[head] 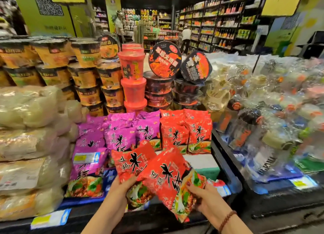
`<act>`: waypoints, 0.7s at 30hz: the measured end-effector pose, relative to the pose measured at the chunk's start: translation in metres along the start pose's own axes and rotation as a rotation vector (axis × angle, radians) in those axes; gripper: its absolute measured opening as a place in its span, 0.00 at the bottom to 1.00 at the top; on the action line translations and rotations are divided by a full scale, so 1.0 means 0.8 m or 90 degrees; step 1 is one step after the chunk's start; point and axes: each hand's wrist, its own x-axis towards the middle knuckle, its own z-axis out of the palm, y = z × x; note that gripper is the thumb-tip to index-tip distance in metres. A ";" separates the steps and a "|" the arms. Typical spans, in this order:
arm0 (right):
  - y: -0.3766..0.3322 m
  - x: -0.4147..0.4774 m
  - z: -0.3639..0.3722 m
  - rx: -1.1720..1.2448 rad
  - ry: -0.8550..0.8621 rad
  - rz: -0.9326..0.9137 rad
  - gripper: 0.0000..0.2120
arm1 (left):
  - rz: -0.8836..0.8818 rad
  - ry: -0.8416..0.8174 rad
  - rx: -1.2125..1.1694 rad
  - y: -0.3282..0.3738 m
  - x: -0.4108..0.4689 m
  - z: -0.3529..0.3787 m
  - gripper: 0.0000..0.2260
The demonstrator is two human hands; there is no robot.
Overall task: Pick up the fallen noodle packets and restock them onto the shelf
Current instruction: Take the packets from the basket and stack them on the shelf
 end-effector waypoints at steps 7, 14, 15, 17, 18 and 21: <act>-0.061 0.091 -0.083 0.229 0.128 0.000 0.04 | -0.002 0.037 0.041 -0.038 0.101 0.072 0.31; -0.088 0.178 -0.135 0.326 0.153 0.049 0.16 | -0.011 0.066 0.146 -0.075 0.178 0.144 0.20; -0.087 0.189 -0.138 0.313 0.153 0.050 0.16 | -0.008 0.079 0.152 -0.078 0.187 0.150 0.18; -0.085 0.205 -0.140 0.259 0.169 0.037 0.10 | -0.017 0.101 0.188 -0.085 0.200 0.159 0.25; -0.085 0.210 -0.139 0.223 0.183 0.030 0.07 | -0.013 0.108 0.210 -0.089 0.204 0.160 0.31; -0.075 0.222 -0.139 0.112 0.228 0.000 0.05 | 0.008 0.146 0.316 -0.097 0.210 0.163 0.29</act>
